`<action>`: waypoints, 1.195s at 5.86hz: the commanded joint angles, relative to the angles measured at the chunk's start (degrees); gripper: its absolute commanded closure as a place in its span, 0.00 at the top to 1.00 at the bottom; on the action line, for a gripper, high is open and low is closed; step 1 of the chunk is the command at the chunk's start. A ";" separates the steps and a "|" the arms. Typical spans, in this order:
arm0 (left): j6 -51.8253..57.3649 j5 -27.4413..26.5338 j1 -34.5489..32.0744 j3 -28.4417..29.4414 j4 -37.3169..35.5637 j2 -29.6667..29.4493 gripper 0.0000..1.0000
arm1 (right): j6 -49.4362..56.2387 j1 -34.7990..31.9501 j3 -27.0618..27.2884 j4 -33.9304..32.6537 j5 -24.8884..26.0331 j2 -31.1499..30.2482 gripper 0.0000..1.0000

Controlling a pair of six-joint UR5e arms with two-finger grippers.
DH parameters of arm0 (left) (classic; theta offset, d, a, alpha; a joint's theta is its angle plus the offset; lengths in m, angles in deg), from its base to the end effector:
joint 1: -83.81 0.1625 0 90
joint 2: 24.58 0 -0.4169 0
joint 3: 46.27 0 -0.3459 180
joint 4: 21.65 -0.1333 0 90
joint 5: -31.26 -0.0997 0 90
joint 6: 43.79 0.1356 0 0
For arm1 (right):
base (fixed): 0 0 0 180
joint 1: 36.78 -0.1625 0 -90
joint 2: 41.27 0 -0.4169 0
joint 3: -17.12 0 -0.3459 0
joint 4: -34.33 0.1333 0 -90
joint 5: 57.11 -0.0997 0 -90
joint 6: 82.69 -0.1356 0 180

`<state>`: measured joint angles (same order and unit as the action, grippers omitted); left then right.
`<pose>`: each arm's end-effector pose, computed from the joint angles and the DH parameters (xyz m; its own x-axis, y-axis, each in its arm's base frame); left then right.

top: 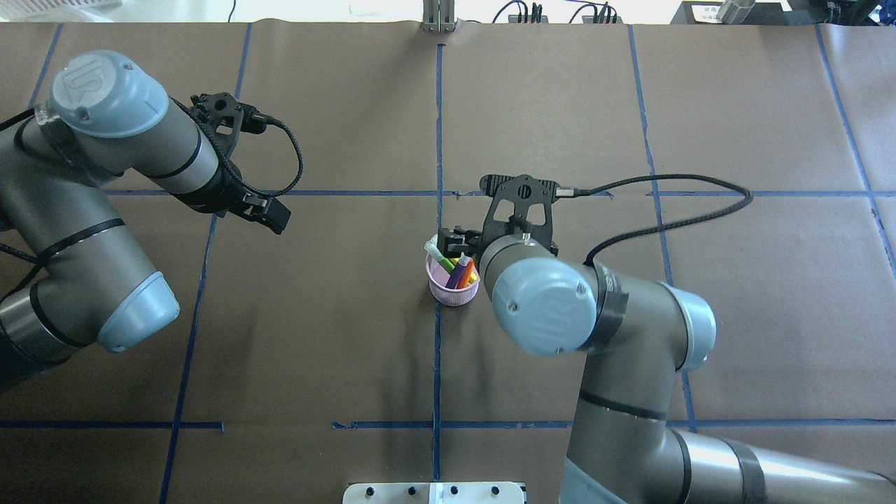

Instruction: Collect pens into pen holder

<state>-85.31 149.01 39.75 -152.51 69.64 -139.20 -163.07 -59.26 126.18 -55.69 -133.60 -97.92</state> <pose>0.3750 -0.4605 0.3373 0.6458 0.2971 -0.7033 -0.1398 0.9516 0.2736 -0.4964 -0.3840 0.2381 0.6467 0.0918 0.7572 -0.4409 0.8550 0.2730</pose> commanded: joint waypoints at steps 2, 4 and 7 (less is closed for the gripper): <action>0.47 8.23 -7.23 -2.98 -0.41 3.15 1.00 | 14.30 -15.34 0.01 -7.19 -30.92 -0.55 1.00; 7.78 8.63 -14.27 -5.03 -0.85 9.66 1.00 | 30.29 -23.71 0.88 -6.67 -38.36 -7.03 1.00; 37.04 13.20 -32.34 0.84 -2.52 19.22 1.00 | 59.80 -41.26 1.86 -6.67 -48.98 -21.34 1.00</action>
<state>-57.39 160.82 13.60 -153.85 67.37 -123.73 -113.89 -93.91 128.03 -62.36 -178.36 -114.06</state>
